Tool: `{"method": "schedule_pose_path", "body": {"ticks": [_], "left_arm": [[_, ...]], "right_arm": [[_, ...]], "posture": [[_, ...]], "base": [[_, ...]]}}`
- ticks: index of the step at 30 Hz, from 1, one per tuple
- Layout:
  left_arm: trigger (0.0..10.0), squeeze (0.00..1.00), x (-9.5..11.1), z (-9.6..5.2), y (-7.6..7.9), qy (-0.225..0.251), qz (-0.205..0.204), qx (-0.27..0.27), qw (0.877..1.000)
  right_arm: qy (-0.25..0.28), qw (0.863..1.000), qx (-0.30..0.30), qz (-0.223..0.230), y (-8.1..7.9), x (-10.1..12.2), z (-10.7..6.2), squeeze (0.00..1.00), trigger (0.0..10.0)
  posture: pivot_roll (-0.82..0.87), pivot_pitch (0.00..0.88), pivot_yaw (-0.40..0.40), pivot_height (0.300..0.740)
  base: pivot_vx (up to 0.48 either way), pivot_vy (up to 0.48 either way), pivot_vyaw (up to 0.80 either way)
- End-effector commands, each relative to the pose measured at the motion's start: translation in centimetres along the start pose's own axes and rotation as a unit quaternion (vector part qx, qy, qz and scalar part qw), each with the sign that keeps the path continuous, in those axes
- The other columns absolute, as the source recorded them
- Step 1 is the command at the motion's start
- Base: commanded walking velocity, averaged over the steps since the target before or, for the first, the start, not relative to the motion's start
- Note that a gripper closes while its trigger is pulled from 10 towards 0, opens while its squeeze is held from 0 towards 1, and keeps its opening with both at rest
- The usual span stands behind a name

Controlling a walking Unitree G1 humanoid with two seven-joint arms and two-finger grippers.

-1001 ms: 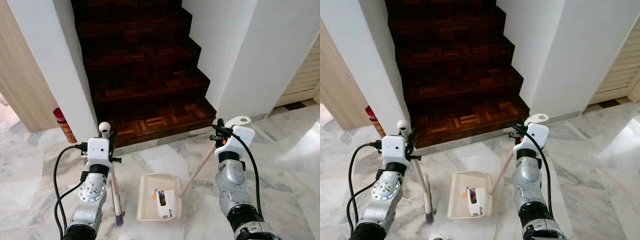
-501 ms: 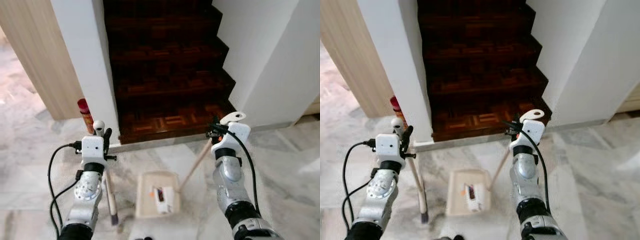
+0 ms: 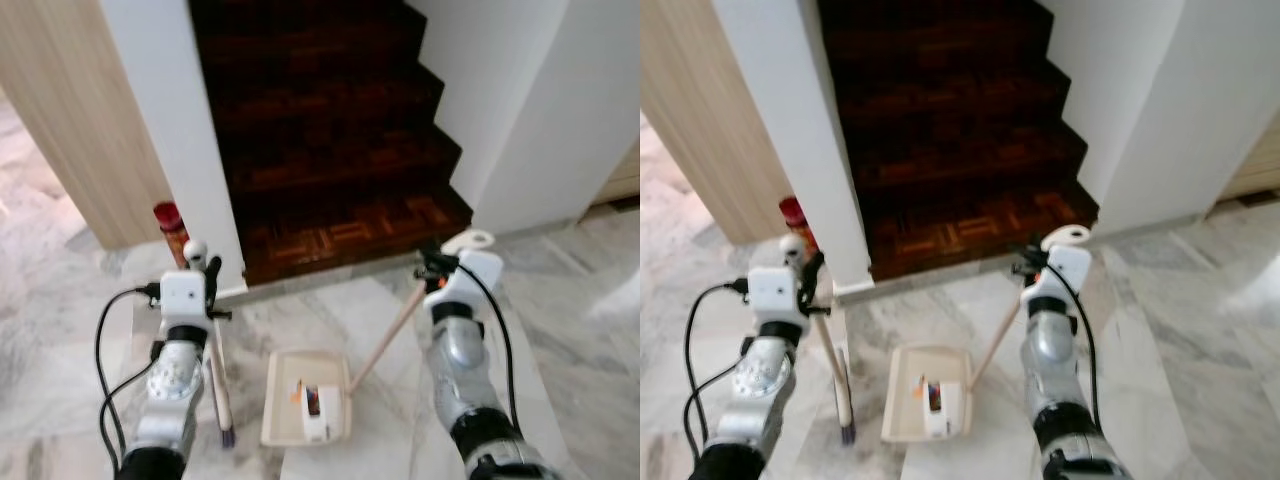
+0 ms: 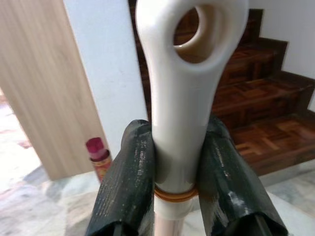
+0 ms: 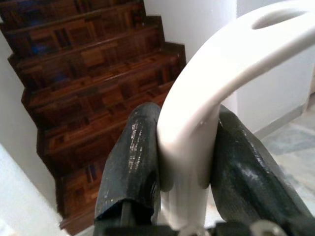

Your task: Sweep floor

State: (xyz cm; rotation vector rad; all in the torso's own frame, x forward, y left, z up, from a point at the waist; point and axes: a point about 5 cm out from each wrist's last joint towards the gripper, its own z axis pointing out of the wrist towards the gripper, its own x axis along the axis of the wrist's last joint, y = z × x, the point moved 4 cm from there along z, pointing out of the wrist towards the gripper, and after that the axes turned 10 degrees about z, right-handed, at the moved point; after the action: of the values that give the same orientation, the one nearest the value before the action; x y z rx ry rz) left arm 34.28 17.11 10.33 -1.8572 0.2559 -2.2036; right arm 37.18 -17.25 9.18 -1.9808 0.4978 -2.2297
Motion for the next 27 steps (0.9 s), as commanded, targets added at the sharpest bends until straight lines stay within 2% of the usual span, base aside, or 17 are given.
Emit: {"method": "schedule_pose_path", "body": {"ticks": [1, 7, 17, 27], "left_arm": [[10.0, 0.00, 1.05, 0.48, -0.80, 0.022, 0.001, 0.009, 1.000], [10.0, 0.00, 0.99, 0.40, -0.73, 0.021, 0.001, 0.008, 1.000], [10.0, 0.00, 1.04, 0.48, -0.78, 0.022, 0.000, 0.005, 1.000], [10.0, 0.00, 1.11, 0.51, -0.88, 0.022, 0.002, 0.006, 1.000]], "right_arm": [[0.022, 0.999, 0.023, 0.002, -1.43, 1.17, 0.61, 0.00, 10.0], [0.016, 0.999, 0.029, 0.014, -1.77, 0.93, 0.62, 0.00, 10.0], [0.015, 0.999, 0.037, 0.004, -2.16, 0.89, 0.65, 0.00, 10.0], [0.012, 0.999, 0.036, 0.012, -2.08, 0.78, 0.58, 0.00, 10.0]], "posture": [[0.12, 0.005, -0.009, 0.740], [0.12, 0.000, -0.008, 0.740], [0.13, 0.000, -0.007, 0.740], [0.13, 0.003, -0.007, 0.740]], "base": [[0.000, 0.251, 0.80], [0.000, 0.253, 0.00], [0.000, 0.249, 0.06], [0.000, 0.218, 0.00]]}}
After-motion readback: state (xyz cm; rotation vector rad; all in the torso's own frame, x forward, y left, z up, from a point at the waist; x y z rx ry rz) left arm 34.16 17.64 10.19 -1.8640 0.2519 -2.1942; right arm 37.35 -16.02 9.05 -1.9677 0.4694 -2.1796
